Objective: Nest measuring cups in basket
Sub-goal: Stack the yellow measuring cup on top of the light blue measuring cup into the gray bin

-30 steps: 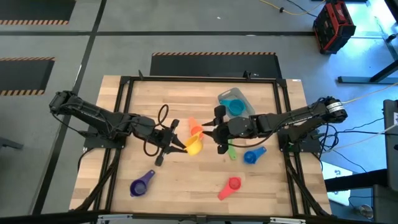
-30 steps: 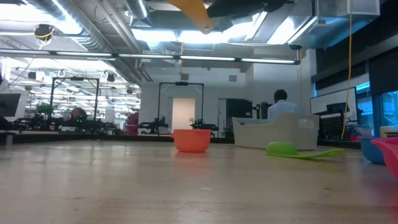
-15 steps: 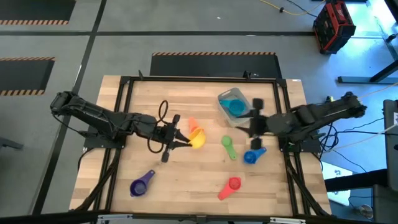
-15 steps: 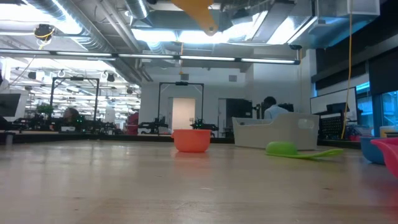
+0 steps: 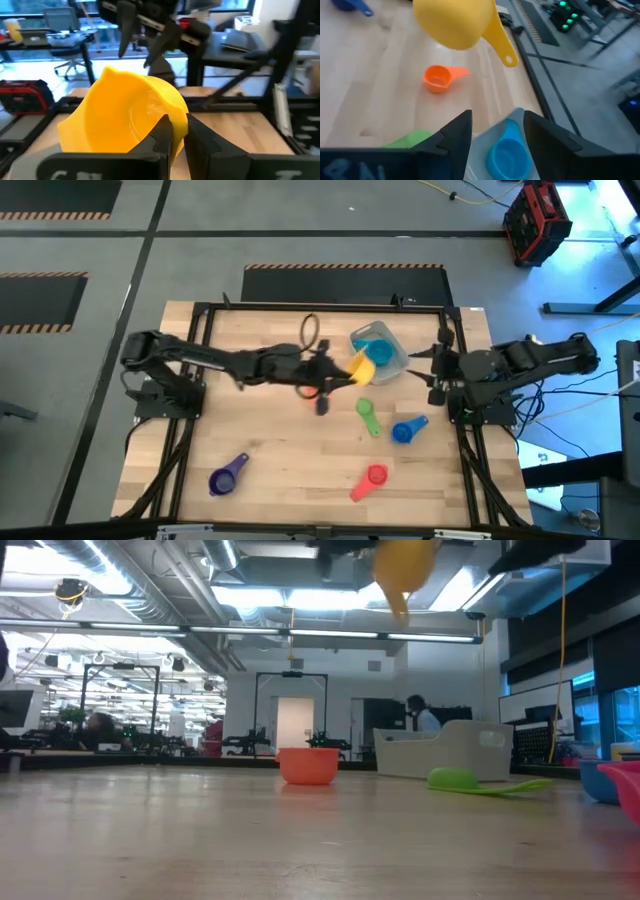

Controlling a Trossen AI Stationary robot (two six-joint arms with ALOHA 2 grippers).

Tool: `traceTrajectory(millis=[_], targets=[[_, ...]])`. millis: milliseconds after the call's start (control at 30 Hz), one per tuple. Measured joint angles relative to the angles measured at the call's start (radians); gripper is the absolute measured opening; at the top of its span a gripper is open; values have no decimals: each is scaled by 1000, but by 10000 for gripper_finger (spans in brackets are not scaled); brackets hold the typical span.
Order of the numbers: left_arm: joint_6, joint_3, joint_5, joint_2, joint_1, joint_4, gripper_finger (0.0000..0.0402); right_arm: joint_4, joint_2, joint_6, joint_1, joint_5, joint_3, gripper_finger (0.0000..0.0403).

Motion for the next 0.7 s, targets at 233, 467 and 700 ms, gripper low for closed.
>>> traceTrajectory(millis=[233, 467, 700], targets=[[-84, 278, -31, 208, 59, -123, 25, 10, -89, 0, -85, 2, -42, 184], [-159, 556, -77, 413, 106, -283, 25, 13, -119, 0, -132, 0, -43, 184], [-227, 751, -184, 580, 139, -453, 25, 13, -122, 0, -152, -2, -43, 184]])
